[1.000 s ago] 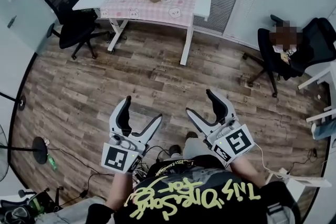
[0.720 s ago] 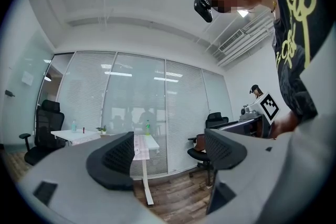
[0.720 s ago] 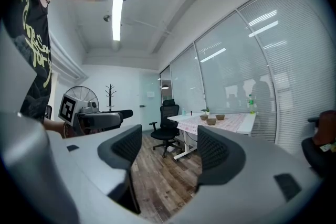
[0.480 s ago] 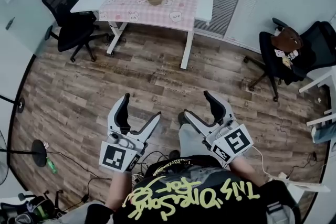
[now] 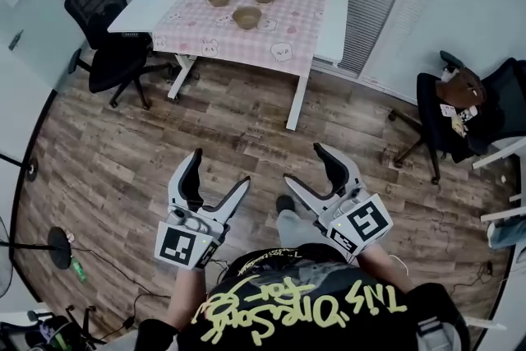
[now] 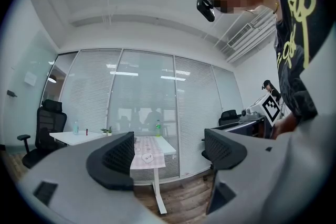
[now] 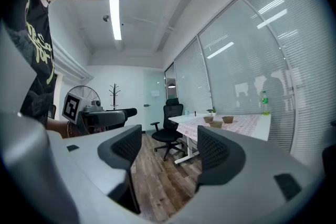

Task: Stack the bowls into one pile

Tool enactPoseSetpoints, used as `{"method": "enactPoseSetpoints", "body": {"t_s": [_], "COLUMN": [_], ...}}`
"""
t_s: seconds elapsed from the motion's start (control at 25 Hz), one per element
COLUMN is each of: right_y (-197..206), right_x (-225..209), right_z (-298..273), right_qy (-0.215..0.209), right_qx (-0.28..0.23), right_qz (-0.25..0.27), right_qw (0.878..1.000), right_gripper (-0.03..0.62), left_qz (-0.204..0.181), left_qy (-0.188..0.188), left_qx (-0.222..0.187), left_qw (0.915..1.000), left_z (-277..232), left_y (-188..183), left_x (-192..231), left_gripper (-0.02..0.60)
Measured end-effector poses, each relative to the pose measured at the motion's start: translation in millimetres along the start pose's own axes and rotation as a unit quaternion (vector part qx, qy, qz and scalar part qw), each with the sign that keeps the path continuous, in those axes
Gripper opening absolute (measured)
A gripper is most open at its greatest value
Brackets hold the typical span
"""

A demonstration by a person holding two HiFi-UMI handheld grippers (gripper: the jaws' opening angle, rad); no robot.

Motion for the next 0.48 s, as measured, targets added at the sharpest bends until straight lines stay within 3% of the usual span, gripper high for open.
{"method": "enactPoseSetpoints", "body": {"t_s": [0.48], "right_y": [-43.7], "right_x": [-116.3], "right_z": [-85.0], "right_qy": [-0.034], "right_qx": [0.005], "right_qz": [0.003], "right_qw": [0.999], "right_gripper": [0.313], "left_qz": [-0.005], "left_qy": [-0.021], "left_qx": [-0.005], "left_qw": [0.9997], "left_z": [-131.9], "left_y": [6.4], "left_x": [50.9], "left_gripper": [0.414]}}
Point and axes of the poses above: the fingertips, and each gripper's own axes: z backward along the fingers, x to its left, y out of its underside, the point moved 6 cm from there along z, backward along the fingers, and after that the axes turned 12 degrees about -z, right-handed, at the moved point
